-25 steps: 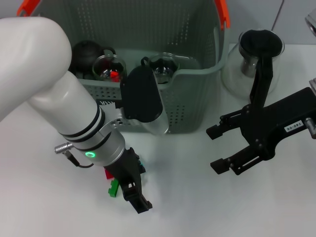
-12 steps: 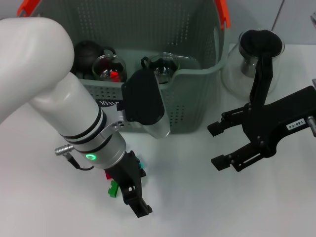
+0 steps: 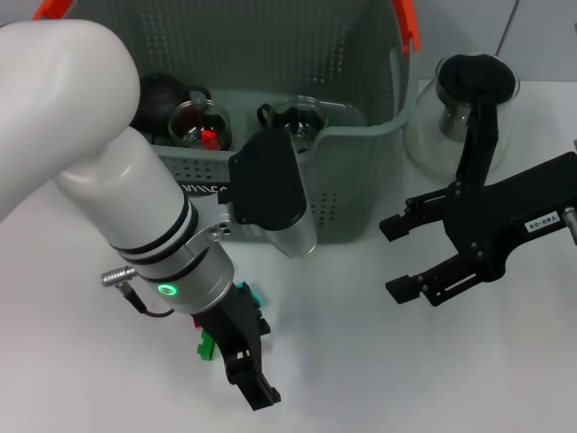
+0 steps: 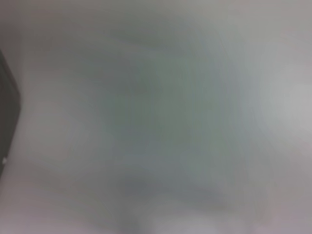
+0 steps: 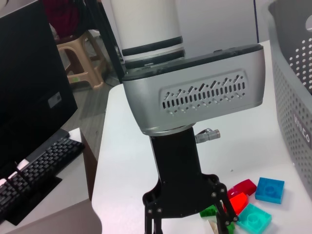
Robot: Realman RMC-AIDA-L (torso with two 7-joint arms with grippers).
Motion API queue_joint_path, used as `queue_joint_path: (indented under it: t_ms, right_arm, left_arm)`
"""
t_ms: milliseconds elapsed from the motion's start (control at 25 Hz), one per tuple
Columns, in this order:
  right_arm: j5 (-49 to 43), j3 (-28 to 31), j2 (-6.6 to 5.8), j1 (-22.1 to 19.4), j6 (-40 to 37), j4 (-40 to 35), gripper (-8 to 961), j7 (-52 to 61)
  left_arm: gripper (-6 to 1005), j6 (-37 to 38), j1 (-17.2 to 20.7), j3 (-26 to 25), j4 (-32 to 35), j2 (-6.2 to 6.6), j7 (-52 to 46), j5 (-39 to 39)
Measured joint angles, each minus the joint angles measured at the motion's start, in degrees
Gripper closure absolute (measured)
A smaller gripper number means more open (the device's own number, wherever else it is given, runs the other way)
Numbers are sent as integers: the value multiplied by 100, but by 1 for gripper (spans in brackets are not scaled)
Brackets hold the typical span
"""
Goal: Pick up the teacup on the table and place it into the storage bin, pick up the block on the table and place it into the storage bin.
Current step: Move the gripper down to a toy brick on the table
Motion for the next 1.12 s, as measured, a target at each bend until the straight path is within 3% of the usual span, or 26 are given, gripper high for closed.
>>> queue_joint_path:
  t_ms: [1120]
  right_arm:
    - [8, 89, 14, -13, 71, -1, 42, -47]
  left_arm:
    - [99, -69, -4, 11, 104, 18, 106, 61]
